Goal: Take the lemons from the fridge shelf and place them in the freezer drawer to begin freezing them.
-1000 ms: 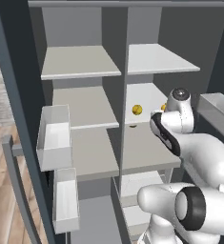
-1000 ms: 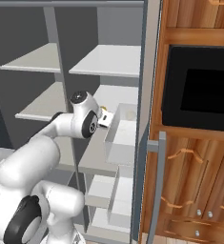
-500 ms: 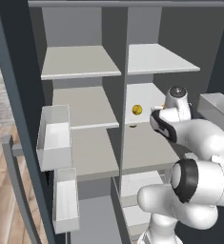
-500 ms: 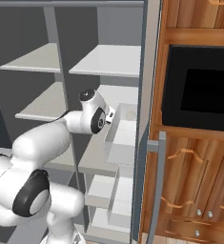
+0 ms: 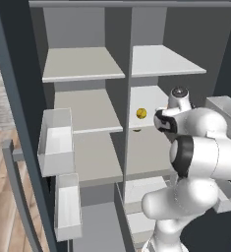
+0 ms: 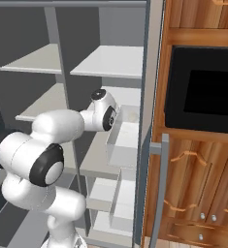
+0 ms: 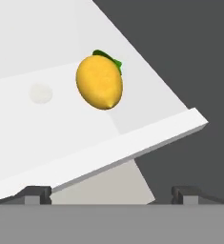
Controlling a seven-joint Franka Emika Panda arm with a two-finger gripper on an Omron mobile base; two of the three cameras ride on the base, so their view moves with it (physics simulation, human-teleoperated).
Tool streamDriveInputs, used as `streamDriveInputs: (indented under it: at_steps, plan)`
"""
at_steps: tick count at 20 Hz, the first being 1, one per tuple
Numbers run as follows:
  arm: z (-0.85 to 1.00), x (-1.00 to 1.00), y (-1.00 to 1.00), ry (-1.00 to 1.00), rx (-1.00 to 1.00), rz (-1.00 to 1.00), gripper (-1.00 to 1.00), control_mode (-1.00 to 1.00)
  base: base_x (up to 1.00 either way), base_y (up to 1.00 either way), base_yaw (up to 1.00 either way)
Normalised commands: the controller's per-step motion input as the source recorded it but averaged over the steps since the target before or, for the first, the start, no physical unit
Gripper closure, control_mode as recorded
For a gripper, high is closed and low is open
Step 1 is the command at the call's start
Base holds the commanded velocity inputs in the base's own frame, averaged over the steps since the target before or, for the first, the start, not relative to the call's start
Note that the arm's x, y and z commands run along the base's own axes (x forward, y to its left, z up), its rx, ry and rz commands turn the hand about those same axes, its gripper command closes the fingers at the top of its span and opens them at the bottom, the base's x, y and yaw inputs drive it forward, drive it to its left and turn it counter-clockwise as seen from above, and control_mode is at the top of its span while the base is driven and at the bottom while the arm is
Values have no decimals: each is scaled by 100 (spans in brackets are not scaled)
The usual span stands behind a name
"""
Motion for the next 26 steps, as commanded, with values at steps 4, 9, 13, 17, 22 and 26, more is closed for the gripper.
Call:
streamDriveInputs:
  at_steps: [4, 9, 13, 17, 22, 26]
  plan:
    - [-31, 38, -18, 7, 0, -1, -100, -100, 0, 0, 0]
    - [-15, 27, -24, 0, 0, -1, -100, -100, 0, 0, 0]
    - [-6, 30, -25, 0, 0, -1, -100, -100, 0, 0, 0]
    - [-8, 42, -7, 0, 0, -1, -100, -100, 0, 0, 0]
    - [-2, 40, 0, 0, 0, 0, -100, -100, 0, 0, 0]
    - [0, 33, -1, 0, 0, 0, -100, -100, 0, 0, 0]
